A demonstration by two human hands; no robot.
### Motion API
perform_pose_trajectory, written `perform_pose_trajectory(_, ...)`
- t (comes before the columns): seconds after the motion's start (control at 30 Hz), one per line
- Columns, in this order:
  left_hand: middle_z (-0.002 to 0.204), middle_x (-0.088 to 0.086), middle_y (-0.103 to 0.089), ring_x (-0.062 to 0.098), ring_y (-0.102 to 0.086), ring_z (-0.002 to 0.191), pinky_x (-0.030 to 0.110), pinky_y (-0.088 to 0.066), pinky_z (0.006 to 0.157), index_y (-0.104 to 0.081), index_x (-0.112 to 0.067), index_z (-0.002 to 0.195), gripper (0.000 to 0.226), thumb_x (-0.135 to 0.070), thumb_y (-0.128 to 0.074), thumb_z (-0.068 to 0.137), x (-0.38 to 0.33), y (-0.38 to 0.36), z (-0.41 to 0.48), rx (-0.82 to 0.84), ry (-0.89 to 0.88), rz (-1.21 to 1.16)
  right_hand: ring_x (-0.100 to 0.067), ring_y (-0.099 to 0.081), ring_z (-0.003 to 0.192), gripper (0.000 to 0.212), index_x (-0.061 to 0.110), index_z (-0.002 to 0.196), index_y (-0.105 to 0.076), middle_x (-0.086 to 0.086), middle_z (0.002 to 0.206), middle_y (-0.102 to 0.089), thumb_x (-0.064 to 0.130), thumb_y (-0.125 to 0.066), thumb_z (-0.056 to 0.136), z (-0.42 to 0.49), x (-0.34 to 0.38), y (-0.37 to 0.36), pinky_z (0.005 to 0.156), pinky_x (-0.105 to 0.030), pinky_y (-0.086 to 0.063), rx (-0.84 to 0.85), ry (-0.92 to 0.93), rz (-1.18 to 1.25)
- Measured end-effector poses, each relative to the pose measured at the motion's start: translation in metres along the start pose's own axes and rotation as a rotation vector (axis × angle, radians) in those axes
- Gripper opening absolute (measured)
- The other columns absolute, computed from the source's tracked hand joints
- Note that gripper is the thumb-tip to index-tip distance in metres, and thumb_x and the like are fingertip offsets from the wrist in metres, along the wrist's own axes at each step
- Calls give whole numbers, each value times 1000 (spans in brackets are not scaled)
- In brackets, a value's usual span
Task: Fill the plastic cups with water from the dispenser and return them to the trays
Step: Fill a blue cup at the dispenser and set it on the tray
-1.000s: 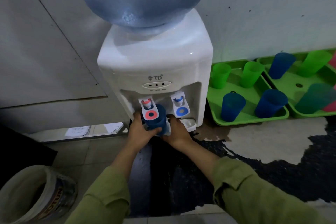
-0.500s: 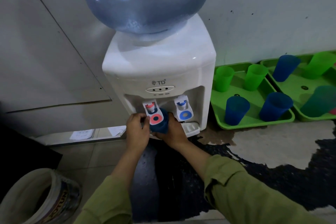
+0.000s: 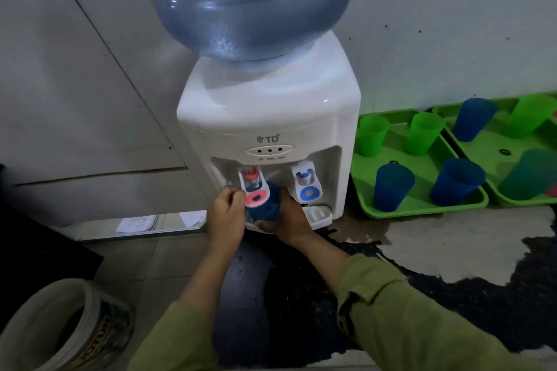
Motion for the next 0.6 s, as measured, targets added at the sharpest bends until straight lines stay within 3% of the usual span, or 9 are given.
perform_pose_trajectory(0.13,49,-3,-59,19,-50,61,36,-41,67,-59,-18,49,25,-33,-47,65,-7,8,15,26,130,-50,-20,-47,125,77,12,128,-40,-5,135,-50,22,-83,64,0,2,4,106,-27,-37,6,6,2)
perform_pose_trajectory(0.3,54,-3,-61,20,-53,61,40,-47,72,-62,-21,54,28,-37,-54,76,-2,13,18,-13,121,-38,-18,-47,125,78,13,128,-39,-3,136,-49,27,-82,64,1,3,1,103,-20,-32,14,4,-41)
perform_pose_trajectory(0.37,65,4,-65,26,-60,68,45,-54,76,-62,-22,63,27,-46,-55,74,1,16,20,-92,111,-35,-18,-46,126,77,12,128,-39,-4,136,-48,24,-82,65,0,4,2,103,-19,-32,12,9,-14)
perform_pose_trajectory(0.43,85,8,-68,23,-62,73,37,-53,73,-59,-20,83,25,-43,-64,75,-1,20,21,-154,71,34,-18,-45,126,74,10,129,-39,-4,137,-47,19,-81,68,-1,5,5,102,-17,-31,22,5,45)
perform_pose_trajectory(0.5,105,10,-59,12,-55,75,21,-46,65,-51,-10,106,41,-26,-74,76,-5,24,25,-220,15,118,-19,-45,126,73,10,129,-39,-5,137,-47,18,-80,69,-2,5,7,104,-20,-33,27,5,65)
perform_pose_trajectory(0.6,126,9,-43,14,-53,95,25,-51,76,-40,-8,124,68,-16,-80,70,-6,27,36,-215,-95,132,-20,-47,125,75,12,129,-38,-5,136,-48,20,-81,67,-2,4,8,104,-24,-36,23,6,50)
Point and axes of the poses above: each hand's wrist, its own z-axis towards the middle knuckle, its own y-axis out of the back of the hand, x = y × z, the point moved 2 cm from there along z, towards the middle knuckle
